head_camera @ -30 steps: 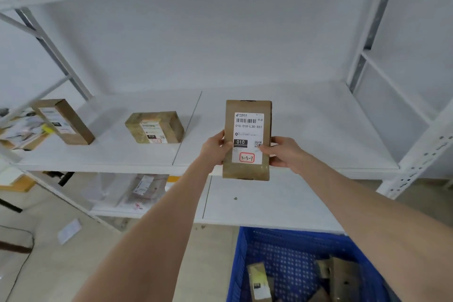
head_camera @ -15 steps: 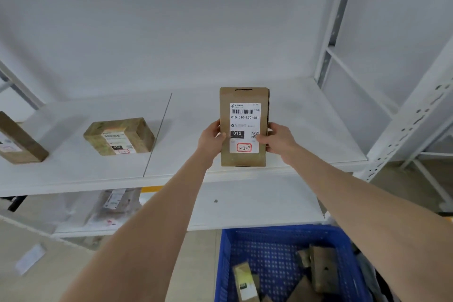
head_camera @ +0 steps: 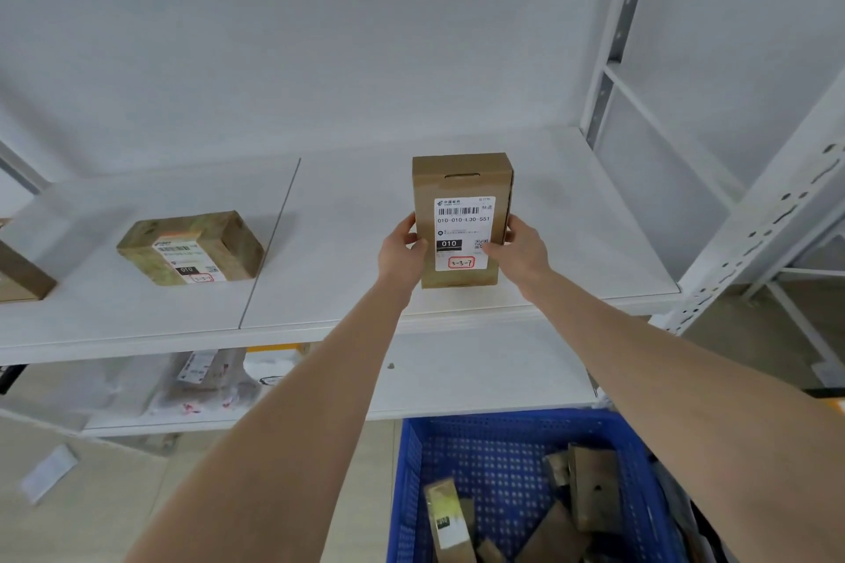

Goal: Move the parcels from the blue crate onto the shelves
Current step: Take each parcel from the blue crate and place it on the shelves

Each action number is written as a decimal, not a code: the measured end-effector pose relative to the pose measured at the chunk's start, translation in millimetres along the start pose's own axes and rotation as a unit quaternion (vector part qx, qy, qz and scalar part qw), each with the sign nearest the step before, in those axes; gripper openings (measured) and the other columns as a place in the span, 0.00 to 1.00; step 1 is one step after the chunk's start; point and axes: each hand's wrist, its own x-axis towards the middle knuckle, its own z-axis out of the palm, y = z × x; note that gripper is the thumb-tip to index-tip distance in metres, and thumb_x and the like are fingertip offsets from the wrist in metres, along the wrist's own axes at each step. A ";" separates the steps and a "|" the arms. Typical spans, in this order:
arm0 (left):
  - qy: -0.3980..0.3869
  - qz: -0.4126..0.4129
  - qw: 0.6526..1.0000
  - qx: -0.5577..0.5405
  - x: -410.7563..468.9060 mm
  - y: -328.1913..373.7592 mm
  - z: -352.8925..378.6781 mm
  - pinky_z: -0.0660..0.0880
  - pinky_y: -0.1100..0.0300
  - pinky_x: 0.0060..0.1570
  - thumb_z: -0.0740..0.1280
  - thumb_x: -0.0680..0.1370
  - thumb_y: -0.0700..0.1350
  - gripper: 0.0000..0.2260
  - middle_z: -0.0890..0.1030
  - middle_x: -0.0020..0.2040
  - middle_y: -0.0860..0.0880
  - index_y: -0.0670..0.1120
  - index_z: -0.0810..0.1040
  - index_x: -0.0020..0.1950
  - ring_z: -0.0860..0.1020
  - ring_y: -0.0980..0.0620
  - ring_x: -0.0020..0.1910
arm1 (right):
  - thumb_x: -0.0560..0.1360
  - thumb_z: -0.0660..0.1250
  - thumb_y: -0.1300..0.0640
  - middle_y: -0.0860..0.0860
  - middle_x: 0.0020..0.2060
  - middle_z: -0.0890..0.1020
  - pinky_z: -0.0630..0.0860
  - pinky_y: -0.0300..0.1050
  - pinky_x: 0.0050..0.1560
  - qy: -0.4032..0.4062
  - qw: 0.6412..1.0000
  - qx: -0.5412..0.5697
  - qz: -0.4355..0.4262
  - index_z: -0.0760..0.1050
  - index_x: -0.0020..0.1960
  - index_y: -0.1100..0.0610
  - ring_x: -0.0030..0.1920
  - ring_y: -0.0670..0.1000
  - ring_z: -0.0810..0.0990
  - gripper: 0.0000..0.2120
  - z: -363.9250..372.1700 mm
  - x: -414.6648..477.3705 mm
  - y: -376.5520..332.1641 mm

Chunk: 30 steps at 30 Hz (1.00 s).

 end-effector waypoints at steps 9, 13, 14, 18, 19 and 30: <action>0.016 0.013 0.998 0.058 2.7 -11.9 -1.4 0.71 0.60 0.50 0.62 0.78 0.39 0.16 0.79 0.59 0.49 0.46 0.73 0.67 0.77 0.48 0.57 | 0.74 0.67 0.63 0.54 0.60 0.79 0.70 0.44 0.56 -0.009 0.999 -0.048 0.005 0.69 0.68 0.59 0.59 0.56 0.76 0.22 20.6 5.5 7.6; 0.020 0.007 0.996 0.091 -0.6 -8.1 -0.9 0.71 0.60 0.51 0.64 0.78 0.41 0.16 0.78 0.60 0.48 0.44 0.72 0.66 0.76 0.48 0.58 | 0.73 0.69 0.60 0.56 0.59 0.78 0.72 0.46 0.56 -0.009 0.998 -0.063 0.004 0.70 0.67 0.59 0.58 0.56 0.77 0.24 22.9 7.0 8.9; 0.021 0.010 0.995 0.097 -0.9 -6.4 -0.9 0.71 0.59 0.51 0.65 0.78 0.41 0.16 0.78 0.60 0.48 0.43 0.72 0.65 0.76 0.47 0.58 | 0.72 0.69 0.59 0.56 0.59 0.77 0.73 0.47 0.57 -0.007 0.998 -0.065 0.004 0.69 0.67 0.58 0.57 0.56 0.77 0.24 22.8 6.8 8.7; 0.029 0.026 0.995 0.093 -1.8 0.9 -1.6 0.73 0.58 0.50 0.67 0.76 0.43 0.18 0.78 0.59 0.47 0.43 0.71 0.65 0.77 0.47 0.57 | 0.71 0.71 0.57 0.55 0.61 0.75 0.73 0.52 0.59 0.019 0.998 -0.066 -0.014 0.66 0.70 0.58 0.58 0.55 0.77 0.29 19.7 4.3 3.8; 0.032 0.030 0.995 0.093 -1.4 2.0 -2.2 0.73 0.57 0.50 0.68 0.76 0.44 0.19 0.77 0.60 0.47 0.44 0.70 0.66 0.77 0.47 0.57 | 0.71 0.71 0.57 0.55 0.61 0.74 0.73 0.53 0.60 0.026 0.997 -0.066 -0.019 0.65 0.71 0.58 0.58 0.55 0.77 0.30 18.3 3.5 1.1; 0.164 0.223 0.933 0.228 -30.9 25.3 -22.8 0.74 0.53 0.54 0.70 0.73 0.44 0.30 0.65 0.68 0.48 0.46 0.62 0.73 0.69 0.49 0.65 | 0.72 0.72 0.54 0.54 0.68 0.64 0.74 0.50 0.54 0.120 0.961 -0.183 -0.169 0.62 0.73 0.55 0.66 0.54 0.68 0.33 -4.8 -23.4 -24.2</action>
